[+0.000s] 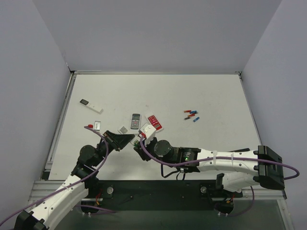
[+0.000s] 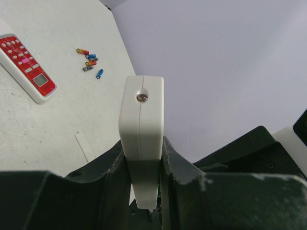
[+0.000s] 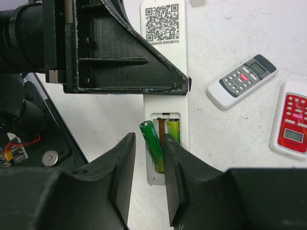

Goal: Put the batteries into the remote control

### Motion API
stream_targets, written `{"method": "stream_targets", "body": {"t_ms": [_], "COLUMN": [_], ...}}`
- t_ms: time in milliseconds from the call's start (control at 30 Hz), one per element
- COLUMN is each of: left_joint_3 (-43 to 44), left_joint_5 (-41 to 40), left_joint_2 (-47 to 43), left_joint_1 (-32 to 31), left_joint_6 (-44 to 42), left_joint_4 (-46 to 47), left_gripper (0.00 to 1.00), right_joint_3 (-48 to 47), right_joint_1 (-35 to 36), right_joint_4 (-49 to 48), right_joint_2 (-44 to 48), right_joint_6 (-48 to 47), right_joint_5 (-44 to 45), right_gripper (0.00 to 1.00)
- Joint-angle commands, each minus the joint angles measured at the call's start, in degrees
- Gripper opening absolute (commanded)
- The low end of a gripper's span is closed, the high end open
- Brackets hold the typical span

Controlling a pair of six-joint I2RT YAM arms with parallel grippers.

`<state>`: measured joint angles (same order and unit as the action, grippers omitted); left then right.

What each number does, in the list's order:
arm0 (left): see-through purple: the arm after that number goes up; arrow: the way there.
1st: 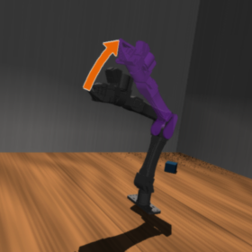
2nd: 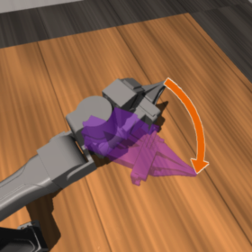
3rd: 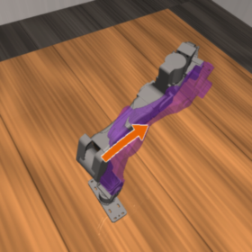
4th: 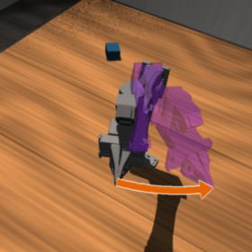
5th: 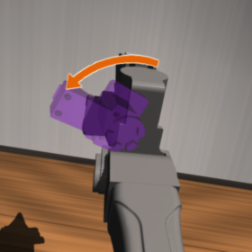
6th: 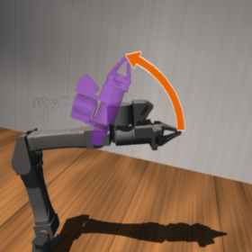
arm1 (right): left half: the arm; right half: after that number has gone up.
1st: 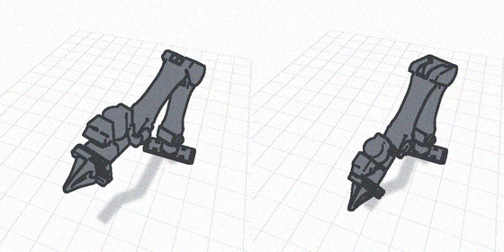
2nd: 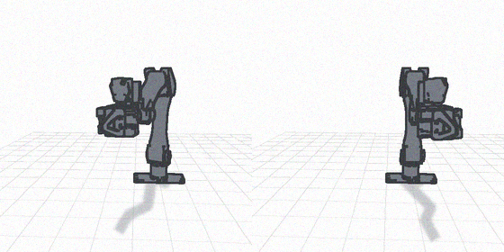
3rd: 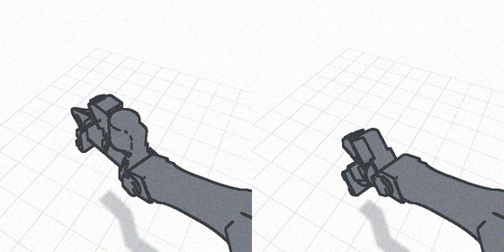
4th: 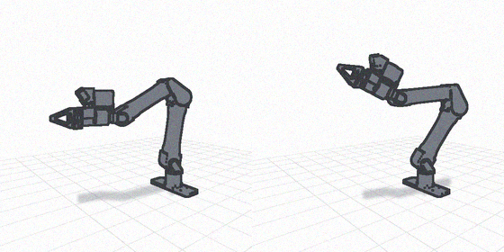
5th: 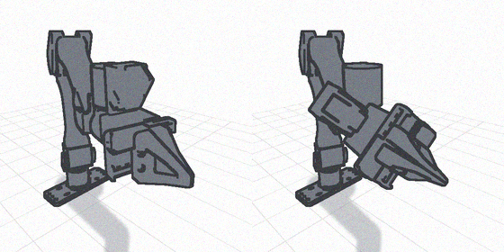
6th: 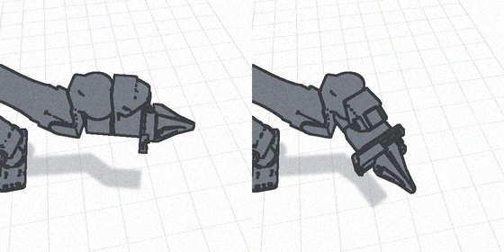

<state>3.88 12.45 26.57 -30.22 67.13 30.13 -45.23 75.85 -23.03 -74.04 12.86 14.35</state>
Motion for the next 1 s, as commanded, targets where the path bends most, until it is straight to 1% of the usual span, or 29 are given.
{"method": "stream_targets", "body": {"t_ms": [0, 133, 467, 667, 900, 933, 967], "left_joint_3": [3.2, 2.6, 2.0, 1.7, 2.4, 2.6, 2.8], "left_joint_5": [1.6, 1.9, 1.7, 2.5, 6.0, 6.5, 7.1], "left_joint_2": [-1.4, -0.8, -0.2, 0.6, 2.4, 2.9, 3.1], "left_joint_1": [-0.2, -0.2, -0.2, -0.2, -0.2, -0.2, 0.0], "left_joint_6": [2.9, 3.1, 3.7, 4.7, 4.7, 4.4, 4.2], "left_joint_4": [8.6, 8.5, 6.8, 6.0, 4.1, 4.0, 3.6], "left_gripper": [0.00, 0.00, 0.00, 0.00, 0.00, 0.00, 0.00], "right_joint_3": [-0.6, -0.6, 0.1, -1.3, -5.2, -5.7, -5.9], "right_joint_1": [-0.2, -0.2, -0.2, -0.3, -1.1, -1.6, -2.4], "right_joint_4": [4.4, 4.4, 5.3, 6.5, 12.1, 13.7, 14.2], "right_joint_2": [-1.0, -0.4, 2.8, 5.0, 10.8, 11.5, 12.9], "right_joint_6": [0.4, 0.4, 0.3, -0.1, -5.2, -5.9, -7.3], "right_joint_5": [1.6, 2.2, 5.5, 5.1, 0.9, -0.1, -2.6], "right_gripper": [0.27, 0.30, 0.47, 0.52, 0.55, 0.60, 0.62]}}
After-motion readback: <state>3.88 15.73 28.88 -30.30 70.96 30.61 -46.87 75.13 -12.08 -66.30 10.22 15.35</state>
